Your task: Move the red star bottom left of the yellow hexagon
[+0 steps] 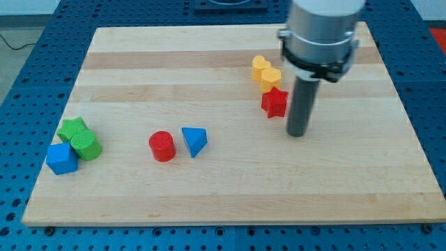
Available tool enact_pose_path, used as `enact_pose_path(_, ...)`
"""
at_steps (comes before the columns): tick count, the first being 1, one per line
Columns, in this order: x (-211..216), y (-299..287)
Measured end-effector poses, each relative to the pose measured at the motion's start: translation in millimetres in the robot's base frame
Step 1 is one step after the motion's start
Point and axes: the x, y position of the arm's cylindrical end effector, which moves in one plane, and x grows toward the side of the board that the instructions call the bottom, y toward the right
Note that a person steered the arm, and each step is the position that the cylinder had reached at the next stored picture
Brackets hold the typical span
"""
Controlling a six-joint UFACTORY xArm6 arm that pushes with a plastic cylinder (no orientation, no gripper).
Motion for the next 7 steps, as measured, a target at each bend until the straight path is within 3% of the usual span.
enact_pose_path(1,-22,15)
enact_pose_path(4,-44,-44)
enact_pose_path(5,-31,-26)
enact_pose_path(7,-15,-61)
